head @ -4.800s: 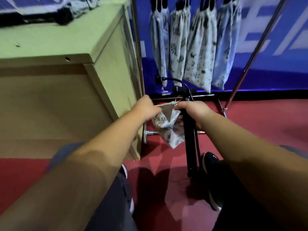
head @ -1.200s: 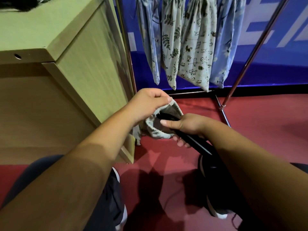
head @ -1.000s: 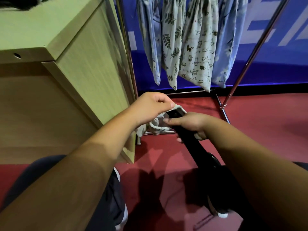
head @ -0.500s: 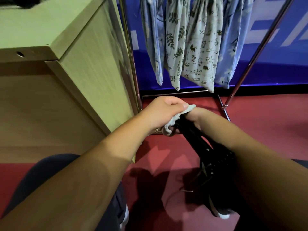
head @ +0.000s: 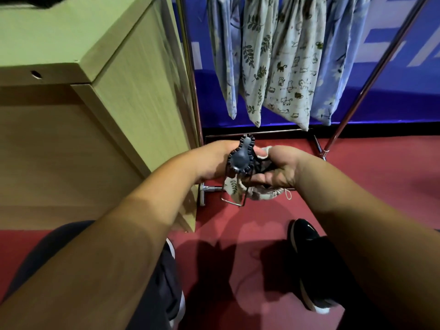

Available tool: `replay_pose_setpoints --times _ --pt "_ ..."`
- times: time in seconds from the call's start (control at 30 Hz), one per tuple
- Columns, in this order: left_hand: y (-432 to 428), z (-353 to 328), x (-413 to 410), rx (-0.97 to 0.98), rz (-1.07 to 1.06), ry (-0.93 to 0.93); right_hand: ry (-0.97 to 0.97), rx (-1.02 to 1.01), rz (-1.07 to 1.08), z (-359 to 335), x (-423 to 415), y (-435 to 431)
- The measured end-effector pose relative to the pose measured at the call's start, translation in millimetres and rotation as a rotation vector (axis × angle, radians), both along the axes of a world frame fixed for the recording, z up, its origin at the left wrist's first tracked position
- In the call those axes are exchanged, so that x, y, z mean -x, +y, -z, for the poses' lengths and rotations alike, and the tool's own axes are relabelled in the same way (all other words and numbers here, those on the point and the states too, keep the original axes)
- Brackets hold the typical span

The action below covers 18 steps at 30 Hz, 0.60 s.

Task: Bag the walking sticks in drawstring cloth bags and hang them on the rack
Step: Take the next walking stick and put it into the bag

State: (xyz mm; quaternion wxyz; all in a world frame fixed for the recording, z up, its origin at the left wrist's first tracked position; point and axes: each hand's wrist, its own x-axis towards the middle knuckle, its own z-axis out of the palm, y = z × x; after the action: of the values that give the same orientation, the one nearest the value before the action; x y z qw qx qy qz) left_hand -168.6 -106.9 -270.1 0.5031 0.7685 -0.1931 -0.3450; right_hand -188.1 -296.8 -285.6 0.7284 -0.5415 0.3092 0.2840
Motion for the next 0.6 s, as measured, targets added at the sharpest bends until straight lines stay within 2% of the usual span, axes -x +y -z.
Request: replay_pose_setpoints --times 0.1,0.17,0.27,0.4,0.5,0.53,0.6 --pt "3 5 12 -0.013 0.069 -0.127 0.033 0.047 0.012 9 -1 0" --pt "-1 11 15 0.066 0.012 -0.137 0.045 -0.012 0.059 14 -2 0" --pt "-7 11 11 -0.01 -0.124 -0.273 0.043 0.036 -0.043 16 -7 1" --pt "-3 6 4 0.011 -0.332 -0.291 -0.006 0.502 -0.342 2 -4 3" --pt "4 1 -3 0.029 -0.392 -0.286 -0.108 0.917 -0.552 -2 -5 -4" --pt "6 -2 -4 0.034 -0.399 -0.267 -0.098 0.975 -0.638 -4 -2 -3" --pt "9 -5 -4 0.058 -0.399 -0.242 -0.059 0.941 -0.712 4 6 -4"
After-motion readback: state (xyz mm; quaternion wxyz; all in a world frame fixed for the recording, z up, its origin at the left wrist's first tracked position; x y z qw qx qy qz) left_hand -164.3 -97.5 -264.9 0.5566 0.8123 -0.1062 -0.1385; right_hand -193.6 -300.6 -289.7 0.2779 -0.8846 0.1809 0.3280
